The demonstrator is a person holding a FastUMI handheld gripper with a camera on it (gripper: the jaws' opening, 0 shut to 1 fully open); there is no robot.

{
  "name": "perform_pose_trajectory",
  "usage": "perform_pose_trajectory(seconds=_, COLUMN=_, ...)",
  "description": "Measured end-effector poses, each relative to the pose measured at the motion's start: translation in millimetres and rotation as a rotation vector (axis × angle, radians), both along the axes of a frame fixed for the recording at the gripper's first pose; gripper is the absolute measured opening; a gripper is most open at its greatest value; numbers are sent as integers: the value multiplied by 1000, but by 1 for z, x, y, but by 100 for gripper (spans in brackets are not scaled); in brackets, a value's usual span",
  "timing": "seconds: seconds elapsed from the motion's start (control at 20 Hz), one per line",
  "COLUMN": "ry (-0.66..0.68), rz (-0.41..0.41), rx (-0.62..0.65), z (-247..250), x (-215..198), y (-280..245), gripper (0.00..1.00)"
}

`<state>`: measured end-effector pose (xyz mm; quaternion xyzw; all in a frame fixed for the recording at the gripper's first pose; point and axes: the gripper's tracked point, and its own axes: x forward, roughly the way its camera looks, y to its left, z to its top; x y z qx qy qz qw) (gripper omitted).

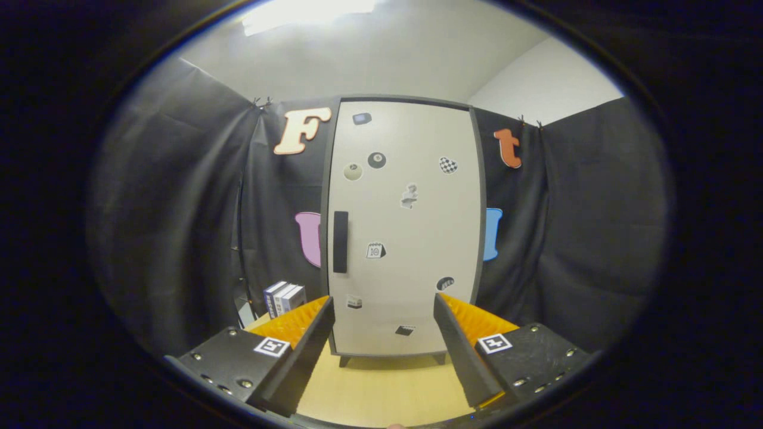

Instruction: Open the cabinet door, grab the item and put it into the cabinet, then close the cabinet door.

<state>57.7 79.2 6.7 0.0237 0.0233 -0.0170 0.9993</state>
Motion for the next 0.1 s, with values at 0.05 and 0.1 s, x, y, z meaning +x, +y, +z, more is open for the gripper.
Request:
perform_pose_trajectory(seconds=0.05, ry=-2, rz=0, rx=5, z=0, x=-6, y=0, gripper=99)
perform_pose_trajectory(seconds=0.1, ry=-6, rz=-5, rx=5, z=2, x=-11, y=-1, gripper=99)
